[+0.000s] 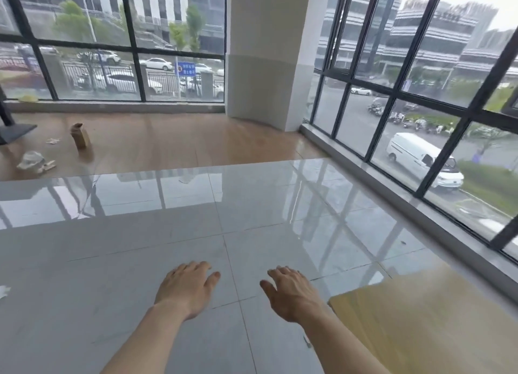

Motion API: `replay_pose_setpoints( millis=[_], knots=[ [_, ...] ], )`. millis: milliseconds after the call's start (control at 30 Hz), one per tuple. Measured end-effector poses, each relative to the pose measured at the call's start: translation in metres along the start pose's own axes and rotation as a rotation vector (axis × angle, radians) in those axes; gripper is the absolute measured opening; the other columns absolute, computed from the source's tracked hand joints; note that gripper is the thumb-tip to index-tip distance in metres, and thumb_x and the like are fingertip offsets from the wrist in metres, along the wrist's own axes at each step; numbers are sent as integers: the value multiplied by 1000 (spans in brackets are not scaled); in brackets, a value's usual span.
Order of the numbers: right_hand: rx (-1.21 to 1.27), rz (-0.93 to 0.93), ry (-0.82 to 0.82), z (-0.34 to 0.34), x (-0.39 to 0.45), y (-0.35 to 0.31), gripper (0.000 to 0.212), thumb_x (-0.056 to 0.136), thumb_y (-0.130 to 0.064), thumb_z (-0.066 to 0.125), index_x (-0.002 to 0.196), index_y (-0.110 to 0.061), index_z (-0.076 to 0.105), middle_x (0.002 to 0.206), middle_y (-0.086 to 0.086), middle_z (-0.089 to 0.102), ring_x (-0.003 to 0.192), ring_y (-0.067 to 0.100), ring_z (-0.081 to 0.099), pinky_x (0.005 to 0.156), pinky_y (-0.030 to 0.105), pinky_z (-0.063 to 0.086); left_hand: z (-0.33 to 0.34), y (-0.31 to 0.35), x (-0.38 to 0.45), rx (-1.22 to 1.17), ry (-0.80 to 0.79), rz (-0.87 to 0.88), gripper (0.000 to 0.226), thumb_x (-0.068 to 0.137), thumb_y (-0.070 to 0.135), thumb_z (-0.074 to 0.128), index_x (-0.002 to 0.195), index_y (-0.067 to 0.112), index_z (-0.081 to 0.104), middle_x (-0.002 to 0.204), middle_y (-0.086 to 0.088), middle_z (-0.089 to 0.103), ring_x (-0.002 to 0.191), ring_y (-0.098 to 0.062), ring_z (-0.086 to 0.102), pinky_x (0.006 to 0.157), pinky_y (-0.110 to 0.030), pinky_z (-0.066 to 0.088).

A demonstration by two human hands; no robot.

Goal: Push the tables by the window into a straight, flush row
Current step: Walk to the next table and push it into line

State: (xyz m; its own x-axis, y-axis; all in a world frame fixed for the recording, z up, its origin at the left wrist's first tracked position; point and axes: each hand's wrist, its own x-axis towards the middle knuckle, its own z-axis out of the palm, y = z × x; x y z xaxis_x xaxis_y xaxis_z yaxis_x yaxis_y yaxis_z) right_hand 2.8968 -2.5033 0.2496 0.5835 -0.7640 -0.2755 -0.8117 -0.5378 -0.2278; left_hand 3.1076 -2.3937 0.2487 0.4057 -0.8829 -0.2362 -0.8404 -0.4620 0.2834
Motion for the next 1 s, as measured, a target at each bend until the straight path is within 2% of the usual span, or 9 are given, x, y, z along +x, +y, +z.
replay_pose_setpoints(
  millis=[100,267,433,600,667,800,900,1000],
  knots=[
    [103,124,41,-45,122,34,58,106,-53,29,152,-20,41,154,3,45,143,24,39,119,37,27,-40,35,155,9,-40,80,56,105,53,24,152,27,40,156,5,43,144,-22,38,118,-36,27],
    [74,155,20,-56,142,53,58,106,-53,28,153,-20,40,155,2,44,143,24,39,120,37,27,-42,55,191,51,-71,138,57,105,54,24,152,27,40,158,5,42,145,-22,36,120,-38,26],
    [184,298,75,-82,265,159,57,106,-53,27,152,-21,41,153,1,45,142,23,39,119,37,27,-36,143,358,99,-146,276,58,105,55,22,156,29,34,162,6,35,149,-21,30,123,-36,20],
    [295,473,130,-128,333,273,57,107,-51,28,154,-19,38,155,4,43,143,25,37,120,36,25,-44,264,485,205,-177,402,56,105,54,23,154,30,36,159,7,39,146,-19,34,120,-34,24],
    [325,552,191,-150,341,321,57,107,-50,28,154,-19,36,157,3,41,144,25,36,120,36,24,-44,325,528,226,-150,498,55,106,52,24,154,29,37,158,6,41,145,-19,36,119,-34,26],
    [412,792,283,-176,324,416,57,107,-51,27,154,-20,36,158,3,39,145,25,34,119,37,26,-25,462,576,263,-203,736,56,106,52,25,155,29,37,160,6,38,147,-19,35,120,-35,26],
    [466,970,344,-179,295,465,58,106,-51,26,154,-20,37,157,3,39,144,26,34,120,38,27,0,543,587,308,-250,904,56,106,53,25,155,29,37,161,5,39,147,-20,36,119,-36,27],
    [542,1233,375,-160,242,511,58,107,-49,26,154,-16,37,158,6,37,145,29,32,119,40,26,49,637,576,362,-324,1158,55,105,53,25,154,30,38,160,6,40,146,-20,36,119,-36,28]
  ],
)
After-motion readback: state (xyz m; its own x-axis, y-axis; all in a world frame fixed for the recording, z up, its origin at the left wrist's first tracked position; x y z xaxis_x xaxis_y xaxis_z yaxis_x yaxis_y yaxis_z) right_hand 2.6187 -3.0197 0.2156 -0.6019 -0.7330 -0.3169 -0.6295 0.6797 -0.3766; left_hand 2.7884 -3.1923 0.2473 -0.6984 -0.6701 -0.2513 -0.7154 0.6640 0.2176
